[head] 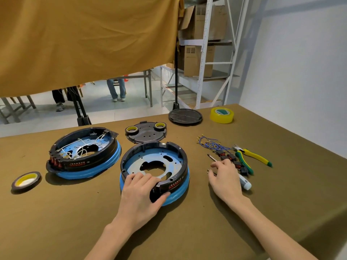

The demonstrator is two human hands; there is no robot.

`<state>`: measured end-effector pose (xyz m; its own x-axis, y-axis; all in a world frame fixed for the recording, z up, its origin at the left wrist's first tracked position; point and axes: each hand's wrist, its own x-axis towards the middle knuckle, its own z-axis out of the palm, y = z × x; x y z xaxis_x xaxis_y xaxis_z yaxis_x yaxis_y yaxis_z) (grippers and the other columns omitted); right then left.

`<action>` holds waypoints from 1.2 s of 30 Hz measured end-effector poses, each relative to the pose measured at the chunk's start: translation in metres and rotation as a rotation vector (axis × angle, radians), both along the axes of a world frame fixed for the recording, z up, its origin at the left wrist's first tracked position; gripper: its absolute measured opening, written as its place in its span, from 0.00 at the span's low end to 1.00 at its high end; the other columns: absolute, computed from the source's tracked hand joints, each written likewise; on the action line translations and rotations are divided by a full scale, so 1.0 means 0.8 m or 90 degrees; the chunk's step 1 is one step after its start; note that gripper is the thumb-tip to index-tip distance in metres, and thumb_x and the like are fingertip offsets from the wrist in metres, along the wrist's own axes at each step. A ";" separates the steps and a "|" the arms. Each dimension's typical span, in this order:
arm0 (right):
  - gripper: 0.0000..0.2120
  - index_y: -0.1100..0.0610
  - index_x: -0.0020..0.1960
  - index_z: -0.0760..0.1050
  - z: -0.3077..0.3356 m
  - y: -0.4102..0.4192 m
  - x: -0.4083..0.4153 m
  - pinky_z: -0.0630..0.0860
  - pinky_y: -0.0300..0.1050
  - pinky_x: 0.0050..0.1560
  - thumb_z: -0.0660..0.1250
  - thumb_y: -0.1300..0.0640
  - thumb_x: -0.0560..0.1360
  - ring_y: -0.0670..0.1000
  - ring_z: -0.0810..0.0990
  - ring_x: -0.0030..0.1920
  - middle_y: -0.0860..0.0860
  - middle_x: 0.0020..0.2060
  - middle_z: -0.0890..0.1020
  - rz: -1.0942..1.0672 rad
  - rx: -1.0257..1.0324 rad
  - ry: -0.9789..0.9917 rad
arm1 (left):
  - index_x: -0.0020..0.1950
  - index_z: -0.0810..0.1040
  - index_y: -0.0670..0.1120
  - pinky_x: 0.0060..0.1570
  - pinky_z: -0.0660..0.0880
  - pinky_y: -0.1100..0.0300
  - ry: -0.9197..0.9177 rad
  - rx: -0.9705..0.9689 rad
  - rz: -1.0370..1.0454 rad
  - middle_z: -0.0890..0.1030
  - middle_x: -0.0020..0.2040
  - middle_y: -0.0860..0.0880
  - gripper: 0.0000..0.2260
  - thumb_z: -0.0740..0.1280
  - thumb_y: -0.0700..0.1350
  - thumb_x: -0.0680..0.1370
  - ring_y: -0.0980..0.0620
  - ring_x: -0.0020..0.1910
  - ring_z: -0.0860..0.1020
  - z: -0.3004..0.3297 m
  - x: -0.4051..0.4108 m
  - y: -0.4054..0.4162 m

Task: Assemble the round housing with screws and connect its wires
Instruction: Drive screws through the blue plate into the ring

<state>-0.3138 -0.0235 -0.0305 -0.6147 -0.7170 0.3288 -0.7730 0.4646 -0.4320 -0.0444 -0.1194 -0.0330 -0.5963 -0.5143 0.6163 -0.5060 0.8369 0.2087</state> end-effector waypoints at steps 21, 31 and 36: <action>0.11 0.60 0.59 0.81 0.006 0.014 -0.025 0.72 0.45 0.56 0.62 0.63 0.82 0.54 0.78 0.53 0.54 0.53 0.79 0.033 -0.031 0.003 | 0.49 0.80 0.53 0.37 0.74 0.66 -0.117 -0.005 -0.032 0.79 0.37 0.59 0.17 0.59 0.62 0.79 0.59 0.35 0.76 0.033 -0.024 0.022; 0.14 0.52 0.59 0.85 0.015 0.035 -0.052 0.71 0.47 0.62 0.63 0.50 0.82 0.52 0.72 0.60 0.50 0.62 0.76 0.106 0.175 0.196 | 0.44 0.77 0.54 0.31 0.69 0.67 -0.130 -0.012 -0.044 0.75 0.33 0.58 0.18 0.55 0.63 0.81 0.58 0.31 0.72 0.029 -0.047 0.012; 0.13 0.52 0.59 0.84 0.016 0.035 -0.050 0.69 0.46 0.61 0.63 0.51 0.84 0.53 0.73 0.59 0.50 0.60 0.77 0.106 0.182 0.216 | 0.47 0.79 0.54 0.34 0.74 0.65 -0.126 -0.013 -0.035 0.78 0.36 0.59 0.16 0.57 0.62 0.81 0.59 0.35 0.74 0.024 -0.046 0.011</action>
<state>-0.3537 0.0042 -0.0178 -0.3755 -0.8878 0.2661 -0.9226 0.3855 -0.0156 -0.0814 -0.1103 -0.0136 -0.7339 -0.4661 0.4941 -0.4884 0.8677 0.0930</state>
